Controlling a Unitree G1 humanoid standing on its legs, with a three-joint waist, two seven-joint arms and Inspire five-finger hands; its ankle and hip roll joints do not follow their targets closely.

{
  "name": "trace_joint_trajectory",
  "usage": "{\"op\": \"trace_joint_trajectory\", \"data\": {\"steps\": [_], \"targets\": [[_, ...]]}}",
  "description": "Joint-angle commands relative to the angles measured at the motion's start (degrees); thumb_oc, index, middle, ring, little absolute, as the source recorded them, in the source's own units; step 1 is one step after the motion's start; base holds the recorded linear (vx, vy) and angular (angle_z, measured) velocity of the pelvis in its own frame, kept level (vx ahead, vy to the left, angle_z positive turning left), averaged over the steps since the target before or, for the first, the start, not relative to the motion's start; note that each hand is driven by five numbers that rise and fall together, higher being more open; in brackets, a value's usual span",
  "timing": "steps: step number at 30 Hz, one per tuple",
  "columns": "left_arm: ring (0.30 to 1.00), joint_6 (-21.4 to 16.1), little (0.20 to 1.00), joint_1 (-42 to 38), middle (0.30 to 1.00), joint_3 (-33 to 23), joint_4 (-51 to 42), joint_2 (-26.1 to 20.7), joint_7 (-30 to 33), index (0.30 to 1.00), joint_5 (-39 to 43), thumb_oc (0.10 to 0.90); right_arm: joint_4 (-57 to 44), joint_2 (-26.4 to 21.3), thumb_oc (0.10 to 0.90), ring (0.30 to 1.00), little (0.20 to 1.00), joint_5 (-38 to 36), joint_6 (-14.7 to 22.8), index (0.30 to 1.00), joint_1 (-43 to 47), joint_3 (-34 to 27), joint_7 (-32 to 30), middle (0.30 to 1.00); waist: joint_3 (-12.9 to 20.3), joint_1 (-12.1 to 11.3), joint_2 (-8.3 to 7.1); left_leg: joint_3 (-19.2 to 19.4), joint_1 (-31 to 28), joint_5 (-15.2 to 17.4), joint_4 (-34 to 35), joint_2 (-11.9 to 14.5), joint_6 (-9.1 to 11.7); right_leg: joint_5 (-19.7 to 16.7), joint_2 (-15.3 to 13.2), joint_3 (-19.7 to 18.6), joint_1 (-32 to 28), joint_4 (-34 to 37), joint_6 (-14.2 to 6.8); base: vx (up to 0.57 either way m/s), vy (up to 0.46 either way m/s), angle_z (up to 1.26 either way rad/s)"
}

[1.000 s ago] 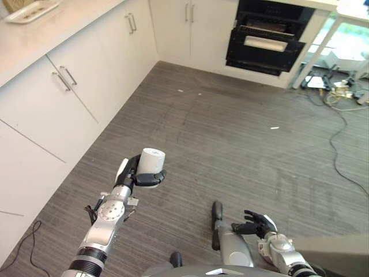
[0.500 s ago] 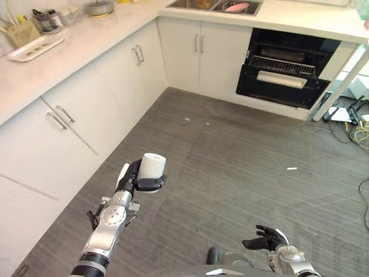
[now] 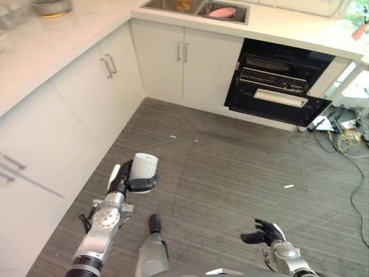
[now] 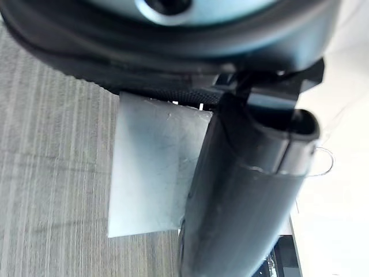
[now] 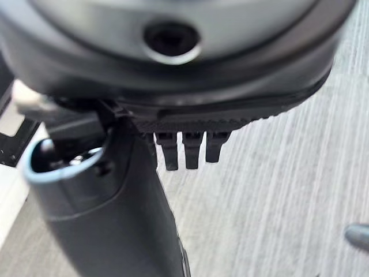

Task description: Place the dishes in the dishwasher.

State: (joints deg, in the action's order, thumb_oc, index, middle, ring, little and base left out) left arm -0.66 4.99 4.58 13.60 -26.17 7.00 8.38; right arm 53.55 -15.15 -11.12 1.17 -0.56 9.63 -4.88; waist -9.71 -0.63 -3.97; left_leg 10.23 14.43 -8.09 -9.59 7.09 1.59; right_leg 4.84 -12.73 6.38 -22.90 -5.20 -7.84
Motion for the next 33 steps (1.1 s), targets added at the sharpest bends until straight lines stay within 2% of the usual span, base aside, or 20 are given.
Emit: {"op": "trace_joint_trajectory", "data": {"steps": [1, 3, 5, 6, 8, 10, 11, 12, 15, 17, 19, 21, 22, 23, 25, 28, 29, 30, 32, 33], "targets": [[0.300, -6.2, 0.300, -3.3, 0.300, -1.8, -10.1, -1.9, 0.5, 0.300, -0.5, 0.400, -3.5, -3.1, 0.800, 0.900, 0.900, -0.7, 3.2, 0.900, 3.3, -3.5, -1.1, 0.900, 1.3, -1.0, 2.68, -4.1, -3.1, 1.8, 2.8, 2.3, 2.9, -4.8, 1.2, -2.1, 14.5, -19.0, -2.7, 0.26, 0.399, -0.11], [0.300, -6.2, 0.300, -3.1, 0.300, -2.4, -10.9, -3.1, 1.0, 0.300, -1.1, 0.400, -6.7, -2.7, 0.800, 0.900, 0.900, -0.7, 3.4, 0.900, 3.8, -3.5, -1.5, 0.900, 0.2, 0.3, 4.29, -2.6, -6.9, 4.0, 3.7, 1.9, 0.6, -9.3, 0.3, -1.4, 23.1, -30.9, -2.9, 0.21, 0.413, -0.08], [0.300, -6.2, 0.300, -2.7, 0.300, -2.7, -11.5, -3.3, 1.0, 0.300, -1.6, 0.400, -7.7, -2.4, 0.800, 0.900, 0.900, -0.4, 3.6, 0.900, 4.1, -3.3, -1.7, 0.900, 0.1, 0.5, 5.38, -1.7, -8.6, 4.7, 4.7, 1.7, -0.3, -9.7, -0.2, 0.7, 27.2, -33.8, -3.1, 0.19, 0.291, -0.32], [0.300, -6.3, 0.300, -3.0, 0.300, -2.4, -11.6, -2.9, 1.0, 0.300, -1.4, 0.400, -9.4, -2.5, 0.800, 0.900, 0.900, -0.3, 3.8, 0.900, 4.7, -2.9, -1.7, 0.900, -0.5, 1.5, 5.54, -1.2, -10.9, 5.3, 5.8, 0.6, -0.4, -7.4, 1.8, 2.9, 30.5, -33.4, -1.9, 0.28, 0.251, -0.27], [0.300, -6.7, 0.300, -3.0, 0.300, -2.2, -11.3, -2.0, 0.7, 0.300, -1.4, 0.400, -11.5, -2.8, 0.800, 0.900, 0.900, -0.8, 4.3, 0.900, 4.6, -2.8, -1.8, 0.900, -1.3, 3.3, 4.86, -0.8, -14.3, 6.7, 6.9, -2.6, -0.7, -4.9, 5.3, 5.3, 33.1, -25.3, -1.8, 0.43, 0.268, -0.31], [0.300, -7.2, 0.300, -3.4, 0.300, -2.5, -11.1, -1.4, 0.5, 0.300, -1.4, 0.400, -14.4, -3.0, 0.800, 0.900, 0.900, -0.8, 4.6, 0.900, 4.1, -3.1, -1.9, 0.900, -1.3, 4.0, 3.69, 0.2, -18.1, 9.1, 8.4, -4.4, -0.3, -4.5, 5.1, 10.4, 33.7, -11.7, -1.7, 0.35, 0.115, -0.05], [0.300, -7.3, 0.300, -3.5, 0.300, -2.5, -11.0, -1.4, 0.5, 0.300, -1.4, 0.400, -14.4, -3.0, 0.800, 0.900, 0.900, -0.8, 4.6, 0.900, 4.2, -3.1, -1.9, 0.900, -1.4, 4.1, 3.76, 0.1, -18.0, 8.9, 8.5, -4.3, -0.3, -5.0, 5.3, 10.6, 33.4, -11.0, -1.6, 0.35, 0.068, 0.29], [0.300, -7.5, 0.300, -4.6, 0.300, -2.4, -10.8, -1.2, 0.2, 0.300, -1.6, 0.400, -15.3, -2.8, 0.800, 0.900, 0.900, -0.1, 4.8, 0.900, 4.5, -2.7, -1.9, 0.900, -1.0, 4.0, 3.06, 2.4, -20.8, 11.1, 9.6, -4.2, 0.9, -6.0, 3.9, 20.5, 33.5, -0.5, -1.2, 0.37, 0.047, 0.35], [0.300, -7.7, 0.300, -5.1, 0.300, -2.6, -10.2, -0.3, -0.1, 0.300, -2.2, 0.400, -16.0, -2.6, 0.800, 0.900, 0.900, 0.8, 4.8, 0.900, 4.2, -2.1, -1.5, 0.900, 0.0, 3.8, 2.35, 4.2, -24.0, 14.5, 9.4, -4.6, 1.6, -5.8, 3.7, 26.0, 33.4, 3.2, -1.2, 0.41, 0.061, -0.02], [0.300, -7.9, 0.300, -4.6, 0.300, -1.3, -9.8, 1.0, -1.2, 0.300, -2.4, 0.400, -17.8, -3.4, 0.800, 0.900, 0.900, 0.9, 5.3, 0.900, 1.1, -2.6, -1.3, 0.900, 2.4, 4.4, 1.69, 3.6, -26.4, 19.3, 5.9, -5.8, 1.2, -6.1, 4.6, 24.6, 29.2, 5.1, 0.4, 0.56, 0.062, -0.61], [0.300, -7.8, 0.300, -4.5, 0.300, -0.4, -9.5, 1.5, -1.4, 0.300, -2.5, 0.400, -18.6, -3.8, 0.800, 0.900, 0.900, 0.7, 5.4, 0.900, -0.2, -2.9, -1.3, 0.900, 3.0, 5.0, 2.01, 3.1, -27.2, 20.7, 3.1, -5.4, 1.6, -5.8, 5.3, 23.0, 28.2, 4.3, 1.2, 0.52, 0.043, -0.17], [0.300, -7.8, 0.300, -4.3, 0.300, 0.8, -9.2, 2.0, -1.8, 0.300, -1.8, 0.400, -19.7, -4.9, 0.800, 0.900, 0.900, 0.4, 5.5, 0.900, -1.5, -2.7, -1.0, 0.900, 3.3, 5.8, 3.32, 2.6, -26.2, 17.6, -9.2, -2.9, 4.2, -4.0, 7.3, 21.7, 25.1, 3.5, 3.5, 0.51, 0.003, 0.38], [0.300, -7.8, 0.300, -4.2, 0.300, 0.8, -9.3, 2.0, -1.8, 0.300, -1.8, 0.400, -19.7, -4.9, 0.800, 0.900, 0.900, 0.3, 5.5, 0.900, -1.5, -2.6, -1.0, 0.900, 3.3, 5.8, 3.44, 2.5, -25.9, 17.8, -9.9, -2.6, 4.5, -3.9, 7.5, 21.8, 25.1, 3.5, 3.7, 0.30, -0.096, -0.22], [0.300, -7.7, 0.300, -3.3, 0.300, 0.7, -9.8, 2.0, -2.1, 0.300, -1.6, 0.400, -21.2, -5.5, 0.800, 0.900, 0.900, 0.5, 5.3, 0.900, -2.1, -2.7, -0.8, 0.900, 2.7, 5.3, 2.43, 1.7, -21.8, 10.2, -22.4, -1.9, 6.4, -3.4, 8.0, 21.4, 23.0, 3.8, 6.1, 0.27, -0.116, -0.51], [0.300, -7.9, 0.300, -2.9, 0.300, 0.6, -10.1, 1.9, -1.5, 0.300, -1.0, 0.400, -22.3, -6.3, 0.800, 0.900, 0.900, 0.4, 5.3, 0.900, -2.2, -2.7, -0.8, 0.900, 1.8, 4.7, 1.69, 0.1, -17.1, 7.1, -32.8, -1.6, 7.3, -2.3, 8.8, 19.8, 20.4, 5.1, 7.6, 0.28, -0.082, -0.54], [0.300, -7.7, 0.300, -3.1, 0.300, 0.7, -9.7, 2.2, -1.0, 0.300, -0.2, 0.400, -23.2, -7.0, 0.800, 0.900, 0.900, 0.5, 5.0, 0.900, -2.2, -3.1, -1.4, 0.900, 0.6, 3.4, 1.03, -0.6, -10.4, 9.2, -33.0, -1.2, 5.7, -1.9, 8.8, 17.8, 18.1, 6.6, 7.1, 0.29, 0.087, -0.67], [0.300, -7.8, 0.300, -2.8, 0.300, 0.7, -10.1, 2.6, -1.3, 0.300, -0.3, 0.400, -23.8, -7.1, 0.800, 0.900, 0.900, 0.3, 5.5, 0.900, -2.0, -3.1, -1.4, 0.900, 0.3, 2.7, 0.87, -1.0, -9.0, 11.5, -24.3, -0.3, 4.3, -1.8, 8.4, 15.9, 17.1, 7.4, 5.3, 0.21, 0.143, -0.35], [0.300, -7.8, 0.300, -2.8, 0.300, 0.7, -10.1, 2.6, -1.3, 0.300, -0.3, 0.400, -23.8, -7.1, 0.800, 0.900, 0.900, 0.3, 5.5, 0.900, -2.0, -3.1, -1.4, 0.900, 0.3, 2.5, 0.83, -0.7, -9.3, 11.6, -24.1, -0.3, 4.2, -1.8, 8.3, 15.7, 17.0, 7.4, 5.3, 0.30, 0.227, -0.49], [0.300, -7.9, 0.300, -2.8, 0.300, 0.7, -10.4, 2.3, -1.0, 0.300, -0.3, 0.400, -24.2, -7.6, 0.800, 0.900, 0.900, 0.7, 5.5, 0.900, -1.4, -2.8, -1.7, 0.900, -0.4, 1.1, 0.62, -2.1, -6.3, 11.8, -15.0, 1.6, 3.9, -0.6, 7.3, 13.7, 15.9, 6.9, 4.2, 0.28, 0.231, -0.69], [0.300, -8.1, 0.300, -2.4, 0.300, 0.4, -10.6, 2.1, -0.7, 0.300, -0.3, 0.400, -24.0, -7.9, 0.800, 0.900, 0.900, 1.0, 5.7, 0.900, -0.6, -2.3, -1.6, 0.900, -0.7, 0.1, 1.48, -7.2, -6.2, 8.5, -5.2, 2.1, 4.9, 0.2, 8.0, 11.0, 14.9, 6.5, 3.5, 0.40, 0.351, -1.14]]}}
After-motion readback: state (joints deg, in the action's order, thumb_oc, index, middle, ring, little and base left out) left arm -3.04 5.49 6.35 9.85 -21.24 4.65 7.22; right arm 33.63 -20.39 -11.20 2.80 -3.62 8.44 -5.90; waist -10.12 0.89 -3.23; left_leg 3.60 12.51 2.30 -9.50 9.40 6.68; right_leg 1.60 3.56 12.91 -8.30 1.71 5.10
